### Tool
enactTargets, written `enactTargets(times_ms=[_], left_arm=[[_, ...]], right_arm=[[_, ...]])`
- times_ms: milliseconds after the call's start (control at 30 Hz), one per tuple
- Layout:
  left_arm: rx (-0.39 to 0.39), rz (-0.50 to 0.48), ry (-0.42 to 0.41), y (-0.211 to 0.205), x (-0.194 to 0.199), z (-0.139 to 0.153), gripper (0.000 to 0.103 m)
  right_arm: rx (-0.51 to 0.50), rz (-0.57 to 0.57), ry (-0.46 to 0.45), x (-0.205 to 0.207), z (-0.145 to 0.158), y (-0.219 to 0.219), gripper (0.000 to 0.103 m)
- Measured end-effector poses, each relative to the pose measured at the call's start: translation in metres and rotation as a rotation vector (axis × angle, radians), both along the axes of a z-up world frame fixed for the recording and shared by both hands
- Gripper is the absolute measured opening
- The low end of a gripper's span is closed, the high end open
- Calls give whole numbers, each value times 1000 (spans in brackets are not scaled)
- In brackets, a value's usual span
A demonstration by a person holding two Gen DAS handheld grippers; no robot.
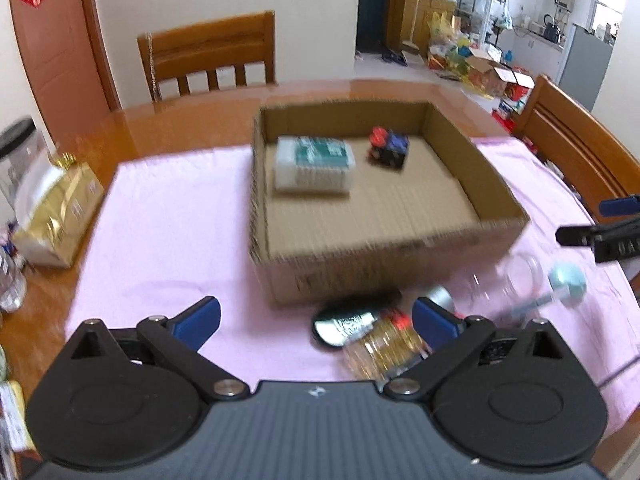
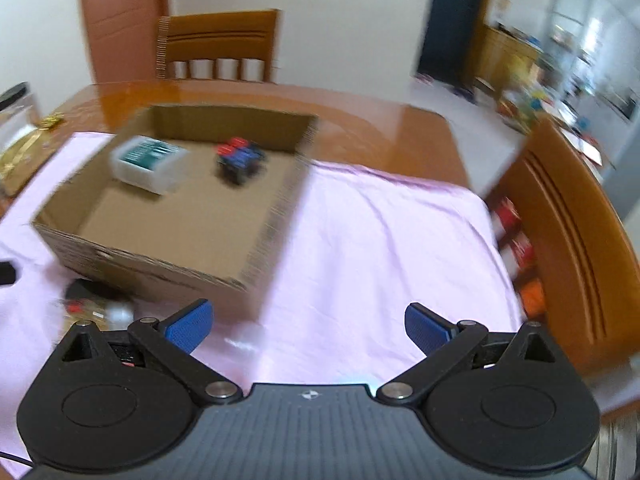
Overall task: Organize rigid objects
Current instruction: 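Move the left tool to the black timer while the right tool approaches the mint-green case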
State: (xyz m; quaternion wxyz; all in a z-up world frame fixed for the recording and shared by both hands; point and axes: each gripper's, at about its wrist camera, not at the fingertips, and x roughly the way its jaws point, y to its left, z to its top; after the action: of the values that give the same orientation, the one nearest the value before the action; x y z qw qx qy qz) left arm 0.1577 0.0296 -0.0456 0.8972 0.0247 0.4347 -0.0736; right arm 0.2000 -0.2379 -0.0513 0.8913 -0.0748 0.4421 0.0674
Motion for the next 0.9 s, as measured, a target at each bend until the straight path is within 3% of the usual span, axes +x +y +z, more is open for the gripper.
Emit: enactTargets(times_ms=[200,433,900], left_arm=[[-15,-36,103,-17,-9,-38,101],[-44,5,182,-31,-9,-73,101],[-25,48,195,-34,-21,-83,102]], right_arm=[[-34,-77,52,1,-26,-33,103],[-49,-93,81,7,-45,-54,103],[-54,-99,98,19,-62,-74,103]])
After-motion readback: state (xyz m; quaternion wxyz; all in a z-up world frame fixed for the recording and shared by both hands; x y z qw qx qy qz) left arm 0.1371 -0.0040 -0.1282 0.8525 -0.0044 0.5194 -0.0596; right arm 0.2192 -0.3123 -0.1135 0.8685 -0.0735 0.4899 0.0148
